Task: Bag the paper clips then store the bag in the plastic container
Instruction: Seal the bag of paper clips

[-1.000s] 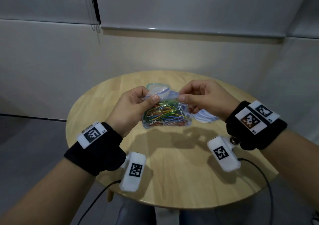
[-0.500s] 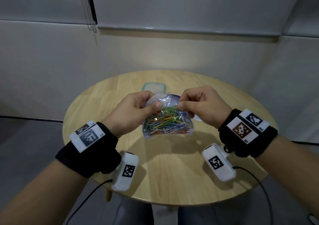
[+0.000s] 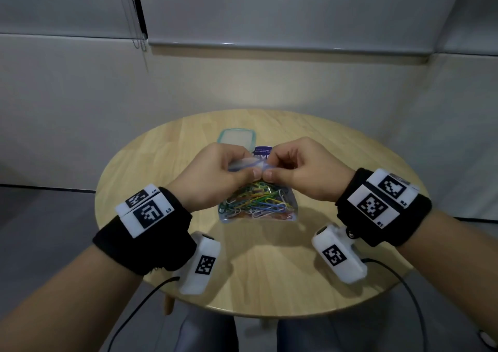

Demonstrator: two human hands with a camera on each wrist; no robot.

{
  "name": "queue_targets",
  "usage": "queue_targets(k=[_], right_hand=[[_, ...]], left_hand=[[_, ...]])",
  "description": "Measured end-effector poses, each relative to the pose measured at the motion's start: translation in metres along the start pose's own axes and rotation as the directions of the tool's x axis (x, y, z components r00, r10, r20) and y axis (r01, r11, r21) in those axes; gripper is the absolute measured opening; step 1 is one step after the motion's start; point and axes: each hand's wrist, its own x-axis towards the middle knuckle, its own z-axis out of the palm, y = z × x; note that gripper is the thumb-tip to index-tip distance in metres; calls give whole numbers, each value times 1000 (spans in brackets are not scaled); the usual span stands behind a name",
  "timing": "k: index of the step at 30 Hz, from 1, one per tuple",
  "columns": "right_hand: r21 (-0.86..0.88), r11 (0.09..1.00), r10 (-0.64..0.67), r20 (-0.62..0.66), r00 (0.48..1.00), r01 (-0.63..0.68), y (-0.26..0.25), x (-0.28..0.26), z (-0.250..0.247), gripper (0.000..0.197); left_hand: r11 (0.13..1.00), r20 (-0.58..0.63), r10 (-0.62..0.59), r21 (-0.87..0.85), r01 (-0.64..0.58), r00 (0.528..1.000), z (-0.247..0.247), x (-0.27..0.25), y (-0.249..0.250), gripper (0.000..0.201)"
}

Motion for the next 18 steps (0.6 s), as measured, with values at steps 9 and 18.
queue_targets(k=[9, 18], right_hand=[[-283, 959, 3, 4, 1000, -2, -3, 2, 4, 22], [-373, 928, -3, 38, 999, 17, 6, 2, 3, 10]], left_hand=[[898, 89, 8, 437, -46, 996, -9, 1, 7, 15], [811, 162, -57, 584, -49, 985, -25, -6, -9, 21]])
